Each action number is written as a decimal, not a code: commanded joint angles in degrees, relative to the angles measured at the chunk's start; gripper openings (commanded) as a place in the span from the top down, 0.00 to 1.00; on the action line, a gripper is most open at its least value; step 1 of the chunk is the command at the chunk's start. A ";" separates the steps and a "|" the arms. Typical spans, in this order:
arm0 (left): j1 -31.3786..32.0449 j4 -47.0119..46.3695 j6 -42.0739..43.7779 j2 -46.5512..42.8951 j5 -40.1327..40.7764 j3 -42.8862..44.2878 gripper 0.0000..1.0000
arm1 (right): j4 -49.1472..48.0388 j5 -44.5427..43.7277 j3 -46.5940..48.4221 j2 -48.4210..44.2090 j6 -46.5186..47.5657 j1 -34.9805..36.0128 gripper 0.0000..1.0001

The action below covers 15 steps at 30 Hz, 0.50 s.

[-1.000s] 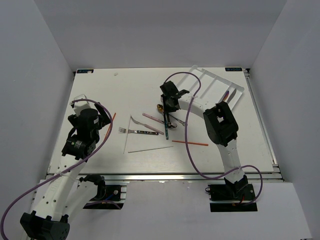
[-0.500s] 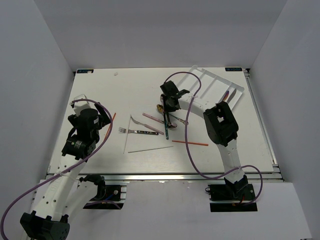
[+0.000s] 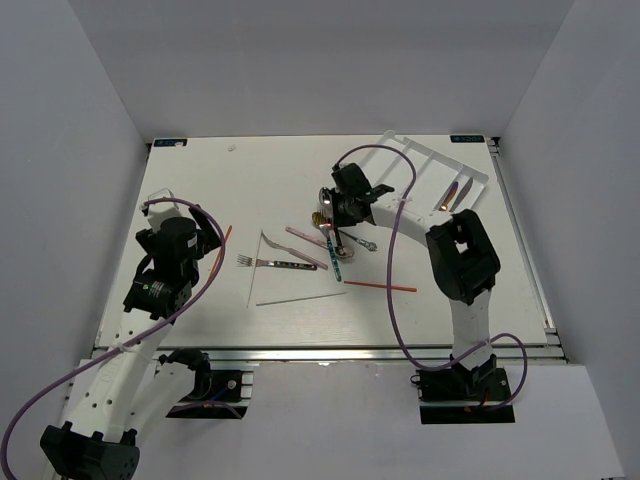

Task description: Sort the eating utensils into containers

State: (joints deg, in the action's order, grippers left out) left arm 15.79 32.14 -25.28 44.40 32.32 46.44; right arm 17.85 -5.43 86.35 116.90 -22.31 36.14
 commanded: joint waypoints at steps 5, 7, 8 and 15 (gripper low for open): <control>-0.32 -0.32 0.58 -0.72 -0.24 -0.21 0.02 | -2.99 -1.33 -0.65 -4.84 0.51 -1.25 1.00; -0.32 -0.33 0.58 -0.63 -0.24 -0.29 0.02 | -3.34 -1.51 -1.44 -6.15 0.60 -1.68 1.00; -0.32 -0.32 0.58 -0.63 -0.24 -0.21 0.02 | -3.61 -2.12 -2.14 -6.59 0.60 -1.95 1.00; -0.32 -0.41 0.67 -0.37 -0.32 -0.20 0.02 | -3.87 -3.00 -4.69 -14.06 -1.33 -10.20 1.00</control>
State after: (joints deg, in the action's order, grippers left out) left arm 15.79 32.12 -25.23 44.42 32.32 46.44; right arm 16.49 -6.22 81.69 108.88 -22.39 30.74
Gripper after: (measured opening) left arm 0.981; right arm 0.084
